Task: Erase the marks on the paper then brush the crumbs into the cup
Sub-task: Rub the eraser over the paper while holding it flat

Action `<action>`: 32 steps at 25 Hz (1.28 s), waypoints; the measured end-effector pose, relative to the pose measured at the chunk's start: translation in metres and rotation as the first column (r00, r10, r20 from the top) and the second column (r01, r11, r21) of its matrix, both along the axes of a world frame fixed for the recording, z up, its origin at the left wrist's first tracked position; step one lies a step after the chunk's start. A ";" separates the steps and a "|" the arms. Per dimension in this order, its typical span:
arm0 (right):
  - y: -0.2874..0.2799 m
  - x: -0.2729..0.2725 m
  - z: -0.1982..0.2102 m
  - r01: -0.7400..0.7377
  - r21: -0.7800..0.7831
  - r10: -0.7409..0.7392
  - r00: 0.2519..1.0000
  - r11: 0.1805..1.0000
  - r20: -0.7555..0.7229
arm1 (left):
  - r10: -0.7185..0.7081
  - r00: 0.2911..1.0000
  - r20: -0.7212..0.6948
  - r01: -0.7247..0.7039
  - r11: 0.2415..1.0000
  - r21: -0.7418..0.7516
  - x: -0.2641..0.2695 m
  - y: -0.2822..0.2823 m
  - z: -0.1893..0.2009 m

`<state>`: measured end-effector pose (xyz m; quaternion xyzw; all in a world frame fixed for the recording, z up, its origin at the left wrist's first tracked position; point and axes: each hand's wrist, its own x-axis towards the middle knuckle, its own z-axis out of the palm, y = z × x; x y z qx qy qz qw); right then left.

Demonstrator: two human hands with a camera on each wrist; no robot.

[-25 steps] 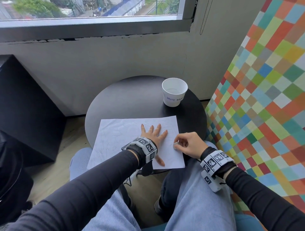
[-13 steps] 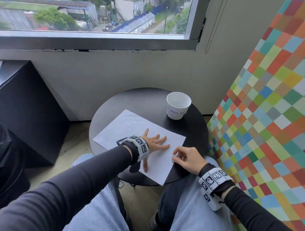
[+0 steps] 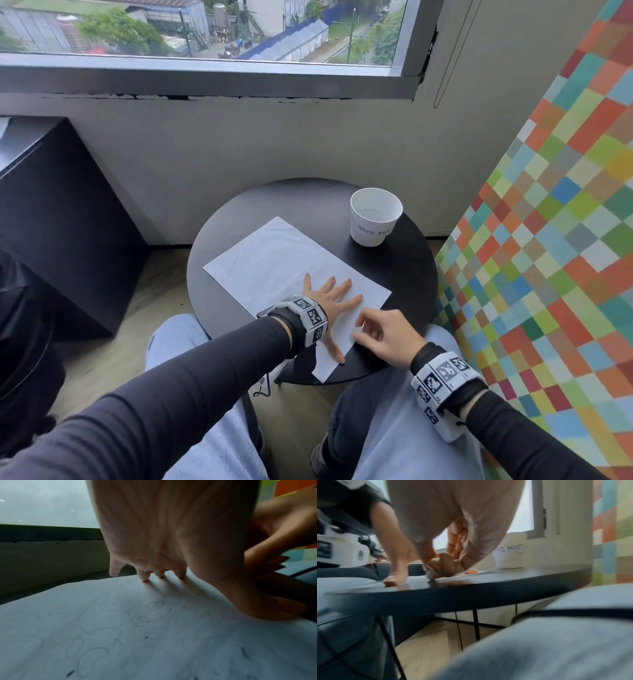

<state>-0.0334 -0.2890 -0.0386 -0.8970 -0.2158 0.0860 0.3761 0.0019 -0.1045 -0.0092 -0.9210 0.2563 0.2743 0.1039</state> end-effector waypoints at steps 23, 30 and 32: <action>0.003 0.001 -0.004 -0.088 -0.021 0.088 0.996 0.996 0.030 | -0.018 1.000 0.016 0.017 0.999 0.029 0.002 -0.003 -0.002; -0.001 0.004 0.000 -0.057 -0.024 0.056 0.998 0.998 -0.013 | -0.011 1.000 0.012 0.010 0.999 0.036 0.002 -0.004 0.000; -0.006 0.013 0.000 0.126 0.018 -0.127 0.990 0.992 0.059 | -0.016 1.000 0.017 0.015 0.999 0.042 0.001 -0.004 0.002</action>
